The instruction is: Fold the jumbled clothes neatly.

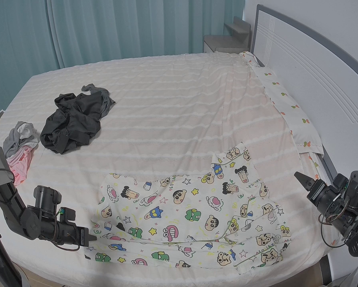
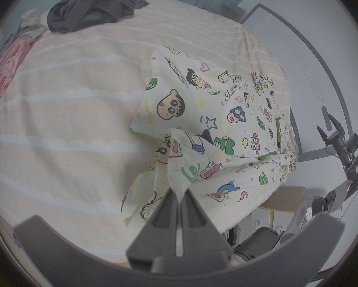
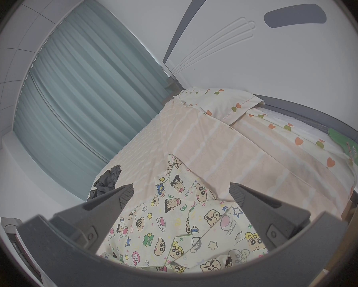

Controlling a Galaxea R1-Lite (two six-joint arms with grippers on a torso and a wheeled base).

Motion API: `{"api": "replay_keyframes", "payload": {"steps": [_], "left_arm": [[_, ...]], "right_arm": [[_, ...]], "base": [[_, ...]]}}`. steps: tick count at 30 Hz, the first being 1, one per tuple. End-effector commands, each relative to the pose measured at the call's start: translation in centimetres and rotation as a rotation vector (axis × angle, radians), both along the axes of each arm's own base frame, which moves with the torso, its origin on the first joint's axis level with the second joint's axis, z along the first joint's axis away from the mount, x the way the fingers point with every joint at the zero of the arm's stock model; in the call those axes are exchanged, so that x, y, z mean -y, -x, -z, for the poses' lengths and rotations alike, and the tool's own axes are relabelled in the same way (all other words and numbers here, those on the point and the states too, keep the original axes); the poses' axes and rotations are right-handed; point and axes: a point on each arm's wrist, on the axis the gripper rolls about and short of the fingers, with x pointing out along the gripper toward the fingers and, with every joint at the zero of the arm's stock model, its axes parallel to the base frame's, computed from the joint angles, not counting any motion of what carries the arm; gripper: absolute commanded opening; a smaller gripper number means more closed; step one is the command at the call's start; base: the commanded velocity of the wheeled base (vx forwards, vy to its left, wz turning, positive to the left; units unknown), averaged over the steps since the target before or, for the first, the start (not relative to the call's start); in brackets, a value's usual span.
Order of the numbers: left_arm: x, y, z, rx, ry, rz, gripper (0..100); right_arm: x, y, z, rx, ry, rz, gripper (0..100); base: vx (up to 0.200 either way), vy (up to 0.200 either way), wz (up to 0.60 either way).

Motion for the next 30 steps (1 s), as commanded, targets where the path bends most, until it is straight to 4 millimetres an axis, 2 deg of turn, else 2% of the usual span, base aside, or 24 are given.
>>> {"api": "replay_keyframes", "payload": {"steps": [1, 9, 17, 22, 23, 30], "left_arm": [[-0.1, -0.2, 0.4, -0.019, -0.004, -0.018, 0], [-0.5, -0.4, 0.9, -0.035, -0.011, -0.039, 0], [-0.5, -2.1, 0.0, 0.061, 0.022, -0.095, 0], [-0.5, -2.2, 0.0, 0.076, 0.022, -0.102, 0], [-0.4, -2.0, 0.0, 0.071, 0.024, -0.103, 100], [-0.2, -1.8, 0.2, 0.058, 0.024, -0.089, 100]], "right_arm": [[0.1, 0.4, 0.3, -0.018, 0.004, 0.000, 100], [0.1, 0.3, 0.3, -0.020, 0.004, 0.000, 100], [0.1, 0.3, 0.3, -0.020, 0.004, 0.000, 100], [0.1, 0.3, 0.3, -0.020, 0.004, 0.000, 100], [0.1, 0.3, 0.3, -0.020, 0.004, 0.000, 100], [0.1, 0.3, 0.3, -0.020, 0.004, 0.000, 100]], "base": [[0.000, 0.000, 0.00], [0.000, 0.000, 0.00], [0.000, 0.000, 0.00], [0.000, 0.000, 0.00], [0.000, 0.000, 0.00], [0.000, 0.000, 0.00]]}}
